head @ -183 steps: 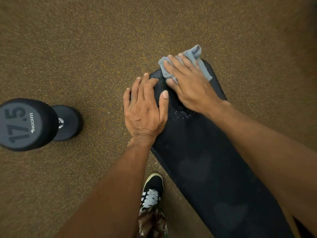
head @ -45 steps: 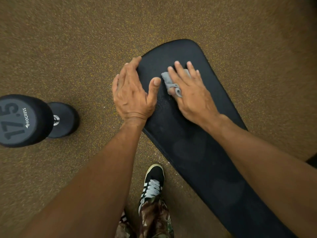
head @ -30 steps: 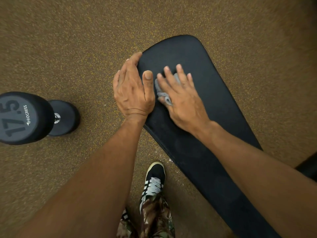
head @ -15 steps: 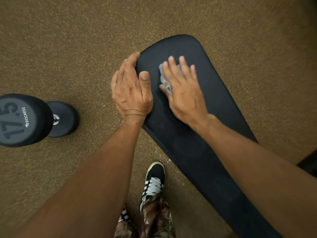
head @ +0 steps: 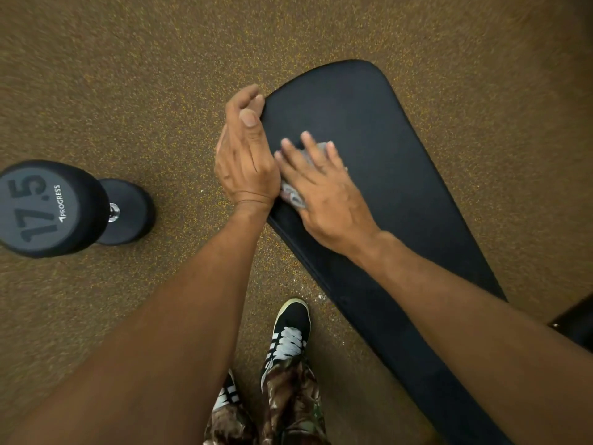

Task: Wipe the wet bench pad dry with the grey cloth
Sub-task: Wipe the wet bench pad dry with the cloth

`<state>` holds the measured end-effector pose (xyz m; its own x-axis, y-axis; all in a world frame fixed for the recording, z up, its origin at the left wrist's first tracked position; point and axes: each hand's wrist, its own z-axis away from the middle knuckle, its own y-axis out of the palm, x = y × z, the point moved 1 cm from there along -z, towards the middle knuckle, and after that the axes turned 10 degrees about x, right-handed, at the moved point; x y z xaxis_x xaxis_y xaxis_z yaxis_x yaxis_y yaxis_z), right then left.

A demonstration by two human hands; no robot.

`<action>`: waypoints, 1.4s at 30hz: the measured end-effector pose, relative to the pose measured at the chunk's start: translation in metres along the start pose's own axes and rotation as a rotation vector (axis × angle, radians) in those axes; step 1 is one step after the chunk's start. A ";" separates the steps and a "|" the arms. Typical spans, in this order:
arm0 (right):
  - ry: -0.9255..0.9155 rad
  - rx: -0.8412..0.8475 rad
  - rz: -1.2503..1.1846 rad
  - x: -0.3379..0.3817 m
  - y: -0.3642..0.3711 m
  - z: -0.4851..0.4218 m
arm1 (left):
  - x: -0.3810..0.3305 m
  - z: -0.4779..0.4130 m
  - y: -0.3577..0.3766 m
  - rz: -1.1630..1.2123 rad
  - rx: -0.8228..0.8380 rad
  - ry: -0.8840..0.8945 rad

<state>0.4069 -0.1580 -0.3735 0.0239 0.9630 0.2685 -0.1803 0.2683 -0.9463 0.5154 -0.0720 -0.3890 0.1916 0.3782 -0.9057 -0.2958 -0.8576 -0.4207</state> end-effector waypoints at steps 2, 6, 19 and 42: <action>-0.148 0.066 0.068 -0.004 0.002 0.019 | -0.006 0.000 -0.002 0.023 0.016 -0.053; -0.138 0.083 0.146 -0.023 -0.013 0.026 | -0.013 -0.001 -0.007 0.048 0.030 -0.087; 0.069 0.128 0.075 0.008 -0.012 0.039 | -0.017 0.017 -0.017 -0.594 0.596 0.143; 0.109 0.249 -0.084 0.041 -0.009 0.078 | -0.039 0.026 -0.037 -0.754 0.965 0.280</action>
<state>0.3329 -0.1226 -0.3399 0.1522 0.9383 0.3106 -0.4089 0.3459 -0.8445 0.4942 -0.0456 -0.3393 0.7679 0.4741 -0.4308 -0.5666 0.1887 -0.8021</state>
